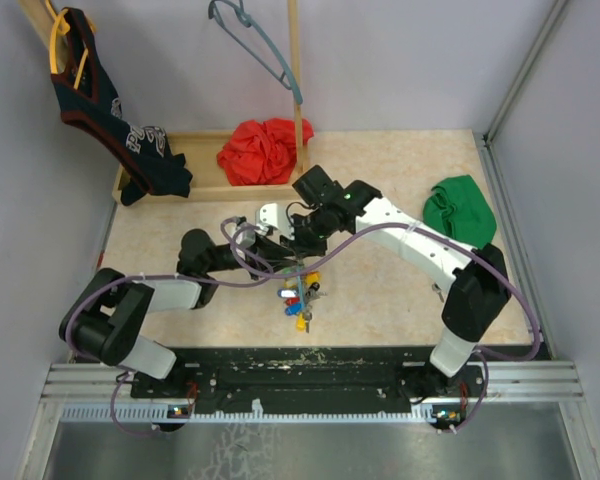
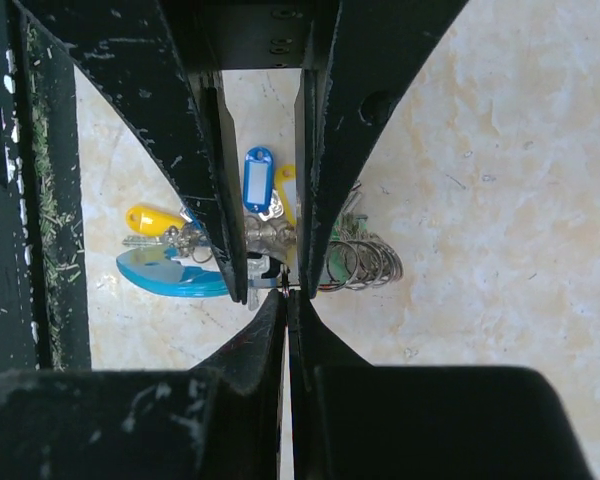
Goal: Put the keys on the keyring
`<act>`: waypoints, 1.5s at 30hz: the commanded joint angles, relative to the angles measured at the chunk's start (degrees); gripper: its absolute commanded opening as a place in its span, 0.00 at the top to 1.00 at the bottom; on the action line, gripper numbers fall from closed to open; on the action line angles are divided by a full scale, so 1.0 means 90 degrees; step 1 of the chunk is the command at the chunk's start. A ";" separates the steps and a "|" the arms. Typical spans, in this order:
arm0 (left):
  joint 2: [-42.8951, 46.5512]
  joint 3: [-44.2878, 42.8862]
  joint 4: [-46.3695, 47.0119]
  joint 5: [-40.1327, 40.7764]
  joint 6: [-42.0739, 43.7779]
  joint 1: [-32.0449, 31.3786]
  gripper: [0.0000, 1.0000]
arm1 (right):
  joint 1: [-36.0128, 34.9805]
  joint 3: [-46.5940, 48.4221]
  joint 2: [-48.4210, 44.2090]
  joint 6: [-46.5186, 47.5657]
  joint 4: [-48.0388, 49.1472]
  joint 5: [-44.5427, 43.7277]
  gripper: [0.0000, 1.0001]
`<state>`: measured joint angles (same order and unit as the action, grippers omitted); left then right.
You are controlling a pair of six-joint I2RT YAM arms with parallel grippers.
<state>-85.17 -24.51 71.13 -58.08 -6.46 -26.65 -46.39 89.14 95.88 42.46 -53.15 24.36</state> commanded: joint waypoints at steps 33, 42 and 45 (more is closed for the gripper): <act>0.0255 -0.0213 -0.0684 -0.0100 0.0541 -0.0081 0.70 | -0.0194 0.0522 0.0160 0.0176 -0.0116 -0.0250 1.00; 0.0328 -0.0167 -0.0634 -0.0189 0.0548 -0.0055 0.69 | -0.0205 0.0452 0.0138 0.0168 -0.0092 -0.0295 1.00; 0.0380 -0.0116 -0.0677 -0.0132 0.0578 -0.0038 0.69 | -0.0196 0.0401 0.0102 0.0156 -0.0052 -0.0345 1.00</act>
<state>-83.90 -26.24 61.89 -58.02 -1.26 -26.79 -47.22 91.92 96.90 43.51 -55.92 22.02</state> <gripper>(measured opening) 0.315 0.007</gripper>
